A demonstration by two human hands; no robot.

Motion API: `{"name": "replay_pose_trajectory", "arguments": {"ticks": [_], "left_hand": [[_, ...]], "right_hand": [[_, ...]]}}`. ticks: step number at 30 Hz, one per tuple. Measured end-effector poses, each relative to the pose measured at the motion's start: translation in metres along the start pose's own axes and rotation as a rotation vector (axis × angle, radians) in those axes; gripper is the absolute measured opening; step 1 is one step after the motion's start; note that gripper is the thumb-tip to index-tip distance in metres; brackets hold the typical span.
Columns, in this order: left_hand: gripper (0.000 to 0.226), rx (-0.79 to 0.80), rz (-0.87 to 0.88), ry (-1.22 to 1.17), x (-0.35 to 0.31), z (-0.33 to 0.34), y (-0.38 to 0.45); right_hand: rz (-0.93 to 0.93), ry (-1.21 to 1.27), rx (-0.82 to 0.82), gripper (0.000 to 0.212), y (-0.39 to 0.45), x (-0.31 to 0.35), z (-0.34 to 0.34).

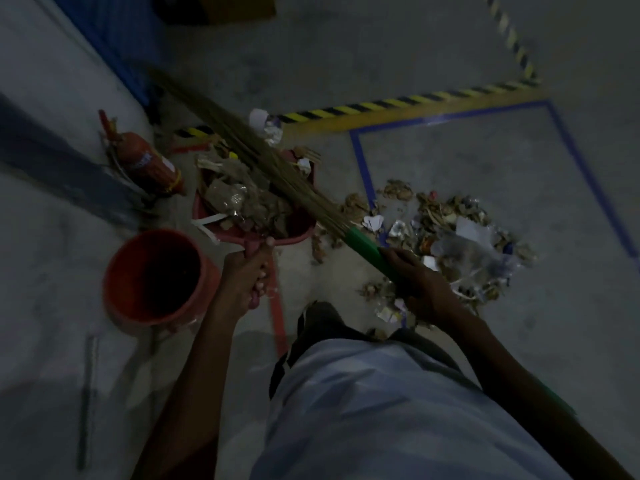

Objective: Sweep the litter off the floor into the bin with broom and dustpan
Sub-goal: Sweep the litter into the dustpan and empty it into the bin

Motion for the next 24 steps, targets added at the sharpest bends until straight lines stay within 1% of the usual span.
{"name": "replay_pose_trajectory", "arguments": {"ticks": [3, 5, 7, 10, 13, 17, 21, 24], "left_hand": [[0.054, -0.048, 0.022, -0.083, 0.015, -0.002, -0.026], [0.054, -0.096, 0.029, -0.151, 0.029, -0.004, -0.043], [0.056, -0.149, 0.028, -0.218, 0.043, -0.004, -0.056], [0.056, -0.199, 0.040, -0.288, 0.063, -0.006, -0.067], [0.053, -0.214, 0.056, -0.326, 0.077, -0.015, -0.077], [0.049, -0.229, 0.076, -0.366, 0.098, -0.047, -0.079], [0.048, -0.240, 0.065, -0.382, 0.114, -0.091, -0.068], [0.050, -0.251, -0.009, -0.403, 0.126, -0.129, -0.047]], "right_hand": [[-0.074, -0.015, 0.018, 0.074, -0.001, 0.003, -0.010], [-0.114, 0.022, 0.051, 0.073, -0.005, 0.009, -0.012], [-0.180, 0.052, 0.047, 0.071, -0.009, 0.012, -0.014], [-0.236, 0.116, 0.070, 0.071, -0.010, 0.014, -0.003], [-0.293, 0.159, 0.071, 0.073, -0.007, 0.016, 0.012], [-0.371, 0.121, 0.105, 0.072, 0.002, 0.030, 0.034], [-0.388, 0.096, 0.151, 0.077, 0.025, 0.061, 0.062], [-0.377, 0.067, 0.198, 0.079, 0.046, 0.089, 0.091]]}}
Point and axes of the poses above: each hand's wrist, its own y-axis towards the middle knuckle, its own z-axis out of the palm, x = y × z, the point moved 6 cm from there along y, towards the middle knuckle, and after that the axes turned 5 degrees about -z, right-handed, at the moved point
